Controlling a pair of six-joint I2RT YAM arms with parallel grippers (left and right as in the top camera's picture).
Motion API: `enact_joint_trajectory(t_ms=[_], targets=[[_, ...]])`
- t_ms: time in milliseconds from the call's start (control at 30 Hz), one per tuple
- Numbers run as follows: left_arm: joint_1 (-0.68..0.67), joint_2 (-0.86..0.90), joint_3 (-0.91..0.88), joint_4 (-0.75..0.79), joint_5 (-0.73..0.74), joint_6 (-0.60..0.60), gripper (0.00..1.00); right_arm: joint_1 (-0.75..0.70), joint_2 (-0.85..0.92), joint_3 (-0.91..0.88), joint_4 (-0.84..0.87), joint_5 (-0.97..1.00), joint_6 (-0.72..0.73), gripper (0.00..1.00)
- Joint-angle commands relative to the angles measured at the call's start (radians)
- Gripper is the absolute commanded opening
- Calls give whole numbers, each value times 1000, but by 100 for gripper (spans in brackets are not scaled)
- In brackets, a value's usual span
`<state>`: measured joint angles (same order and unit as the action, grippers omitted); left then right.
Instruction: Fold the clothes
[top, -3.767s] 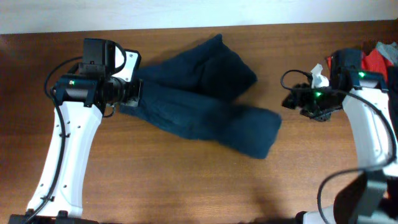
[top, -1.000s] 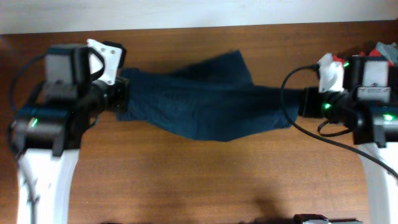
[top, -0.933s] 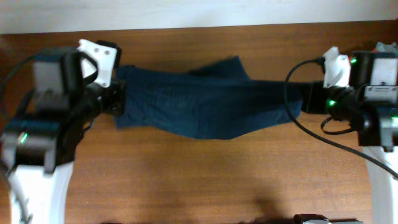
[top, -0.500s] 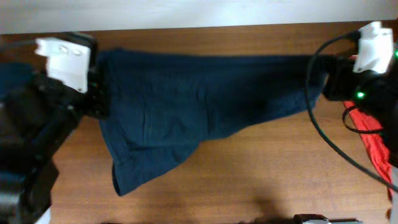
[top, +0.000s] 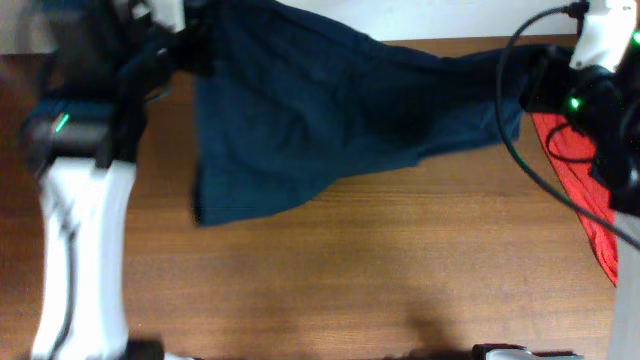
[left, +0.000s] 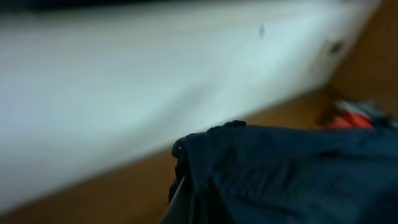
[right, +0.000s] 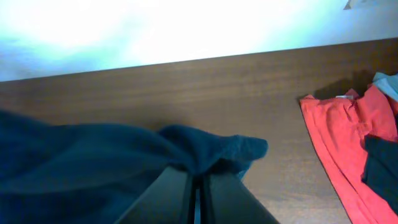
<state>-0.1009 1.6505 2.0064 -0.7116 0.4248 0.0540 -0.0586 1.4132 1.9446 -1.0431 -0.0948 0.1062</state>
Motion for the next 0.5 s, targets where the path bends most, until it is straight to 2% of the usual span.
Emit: enact_joint_trajectory(t_ms=[0, 67, 167, 333, 467], targets=[[10, 90, 140, -48, 281, -66, 0, -8, -21, 8, 3, 65, 18, 4], [10, 112, 181, -137, 323, -65, 0, -8, -27, 8, -27, 74, 18, 4], [10, 108, 202, -264, 298, -10, 0, -7, -35, 8, -84, 73, 18, 4], [10, 97, 235, -515, 126, 77, 0, -7, -39, 8, -191, 63, 18, 4], [10, 102, 232, -707, 40, 98, 1, -7, -38, 8, -295, 6, 17, 4]])
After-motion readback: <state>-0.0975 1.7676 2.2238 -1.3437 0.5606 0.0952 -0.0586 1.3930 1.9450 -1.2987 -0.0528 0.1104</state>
